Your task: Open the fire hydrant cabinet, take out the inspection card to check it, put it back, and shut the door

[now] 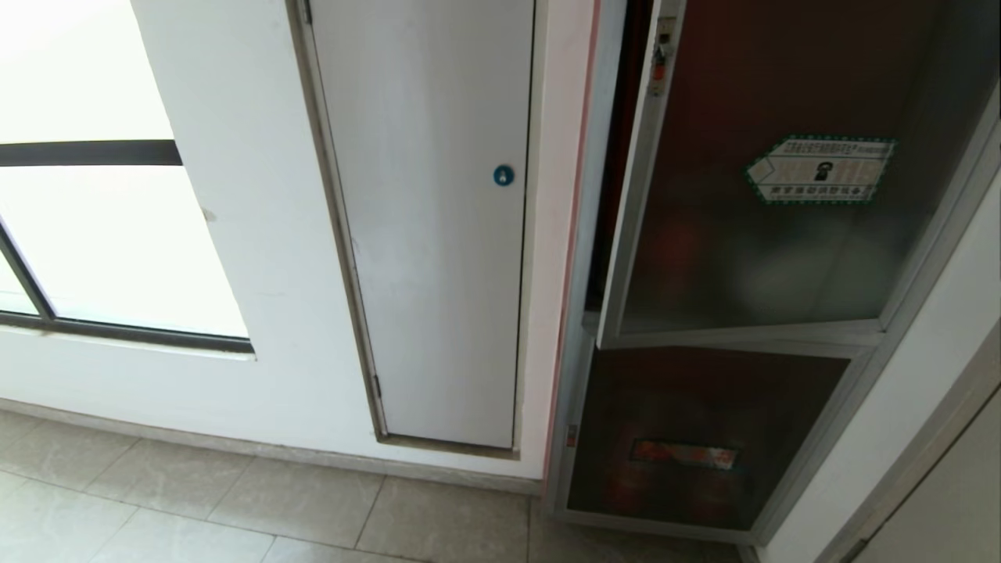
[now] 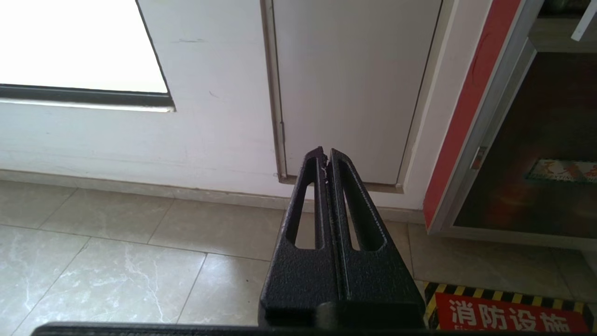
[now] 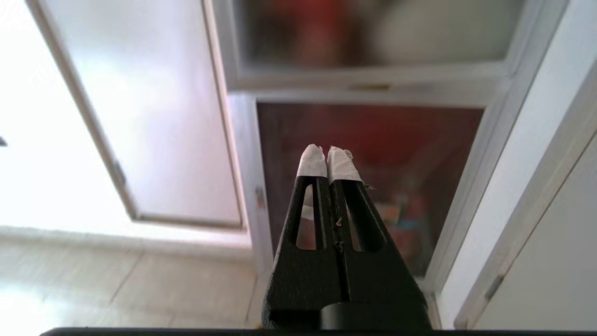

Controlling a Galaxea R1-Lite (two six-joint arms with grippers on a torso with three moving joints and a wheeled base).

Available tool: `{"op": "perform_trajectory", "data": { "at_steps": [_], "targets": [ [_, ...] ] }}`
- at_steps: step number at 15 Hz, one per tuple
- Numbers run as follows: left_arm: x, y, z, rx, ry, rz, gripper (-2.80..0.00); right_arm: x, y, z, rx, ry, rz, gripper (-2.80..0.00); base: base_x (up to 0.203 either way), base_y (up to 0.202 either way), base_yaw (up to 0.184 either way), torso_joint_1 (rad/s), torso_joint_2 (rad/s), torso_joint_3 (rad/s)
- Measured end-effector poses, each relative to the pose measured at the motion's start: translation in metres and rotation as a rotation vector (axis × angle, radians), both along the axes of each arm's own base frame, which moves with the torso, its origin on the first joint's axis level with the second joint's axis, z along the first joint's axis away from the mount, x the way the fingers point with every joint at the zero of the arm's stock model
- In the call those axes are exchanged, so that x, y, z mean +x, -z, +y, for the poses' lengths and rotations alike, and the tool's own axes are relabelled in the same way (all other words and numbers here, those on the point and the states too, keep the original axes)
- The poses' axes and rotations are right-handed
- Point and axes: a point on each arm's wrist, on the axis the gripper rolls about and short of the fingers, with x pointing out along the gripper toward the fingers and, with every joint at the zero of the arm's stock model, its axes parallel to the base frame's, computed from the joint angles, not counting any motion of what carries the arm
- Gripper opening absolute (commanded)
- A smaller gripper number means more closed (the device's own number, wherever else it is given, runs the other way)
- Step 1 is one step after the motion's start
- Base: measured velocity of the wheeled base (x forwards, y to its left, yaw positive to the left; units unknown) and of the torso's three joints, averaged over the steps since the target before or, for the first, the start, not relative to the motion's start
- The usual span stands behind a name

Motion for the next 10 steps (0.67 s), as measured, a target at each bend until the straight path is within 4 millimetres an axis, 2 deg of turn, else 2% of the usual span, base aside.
{"op": "perform_trajectory", "data": {
  "at_steps": [5,10],
  "targets": [
    [0.0,0.0,0.0,0.0,0.0,0.0,-2.8,0.0002,0.0054,0.0008,-0.045,-0.033,0.053,-2.8,0.0,0.0,0.0,0.0,0.0,0.0],
    [0.0,0.0,0.0,0.001,0.0,0.0,-2.8,0.0002,0.0051,0.0008,0.017,-0.04,0.049,-2.8,0.0,0.0,0.0,0.0,0.0,0.0]
  ]
}}
